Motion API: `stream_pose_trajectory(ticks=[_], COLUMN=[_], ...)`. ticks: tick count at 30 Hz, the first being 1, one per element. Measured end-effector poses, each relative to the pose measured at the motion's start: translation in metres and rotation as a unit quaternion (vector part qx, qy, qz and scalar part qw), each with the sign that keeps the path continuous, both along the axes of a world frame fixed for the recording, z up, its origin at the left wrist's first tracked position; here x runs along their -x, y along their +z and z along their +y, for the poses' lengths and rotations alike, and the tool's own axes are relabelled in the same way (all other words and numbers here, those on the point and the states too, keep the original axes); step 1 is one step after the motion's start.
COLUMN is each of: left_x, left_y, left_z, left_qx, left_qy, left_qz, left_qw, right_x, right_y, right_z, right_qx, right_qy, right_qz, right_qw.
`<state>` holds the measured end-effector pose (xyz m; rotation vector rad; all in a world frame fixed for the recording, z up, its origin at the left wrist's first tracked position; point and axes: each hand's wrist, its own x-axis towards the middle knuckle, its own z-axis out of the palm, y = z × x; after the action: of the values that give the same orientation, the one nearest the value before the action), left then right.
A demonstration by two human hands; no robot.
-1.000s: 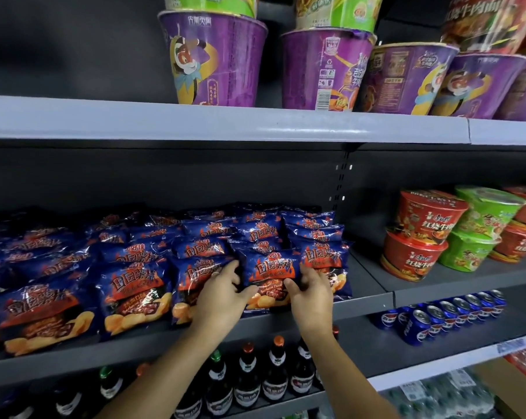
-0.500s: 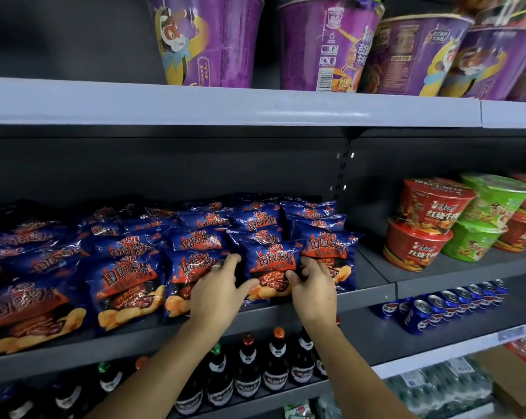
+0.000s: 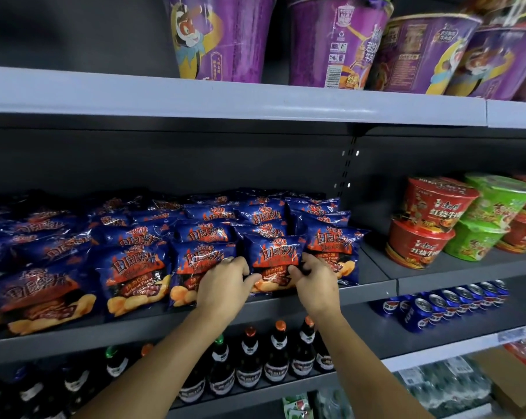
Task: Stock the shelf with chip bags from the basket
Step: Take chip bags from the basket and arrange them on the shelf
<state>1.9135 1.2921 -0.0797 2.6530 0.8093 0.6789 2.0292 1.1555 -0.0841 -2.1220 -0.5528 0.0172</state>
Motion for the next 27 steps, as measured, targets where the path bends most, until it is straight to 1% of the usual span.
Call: stream_pose_trajectory(ticks=[3, 4, 6, 9, 11, 13, 19, 24, 27], left_x=[0.003, 0.004, 0.005, 0.007, 0.009, 0.009, 0.002, -0.012, -0.023], left_y=[0.006, 0.009, 0.018, 0.034, 0.044, 0.053, 0.065, 0.056, 0.043], left_z=[-0.001, -0.002, -0.004, -0.008, -0.012, -0.017, -0.044, -0.08, -0.107], left_qx=[0.026, 0.047, 0.116, 0.204, 0.232, 0.256, 0.293, 0.287, 0.286], left_qy=[-0.011, -0.018, -0.038, -0.075, -0.09, -0.099, -0.126, -0.173, -0.205], left_qz=[-0.023, -0.036, -0.071, -0.114, -0.128, -0.145, -0.173, -0.168, -0.147], left_qw=[0.999, 0.998, 0.99, 0.969, 0.96, 0.95, 0.932, 0.927, 0.924], right_x=[0.001, 0.001, 0.0, -0.001, 0.0, 0.004, 0.008, 0.009, 0.005], right_y=[0.008, 0.012, 0.021, 0.038, 0.051, 0.063, 0.07, 0.057, 0.042], right_z=[-0.008, -0.01, -0.015, -0.02, -0.025, -0.032, -0.058, -0.094, -0.123], right_qx=[-0.072, -0.091, -0.127, -0.218, -0.266, -0.297, -0.316, -0.318, -0.344], right_qy=[-0.008, -0.014, -0.028, -0.03, -0.021, -0.008, -0.015, -0.033, -0.055], right_qz=[0.054, 0.061, 0.07, 0.129, 0.157, 0.166, 0.162, 0.156, 0.162], right_qw=[0.996, 0.994, 0.989, 0.967, 0.951, 0.94, 0.935, 0.935, 0.923])
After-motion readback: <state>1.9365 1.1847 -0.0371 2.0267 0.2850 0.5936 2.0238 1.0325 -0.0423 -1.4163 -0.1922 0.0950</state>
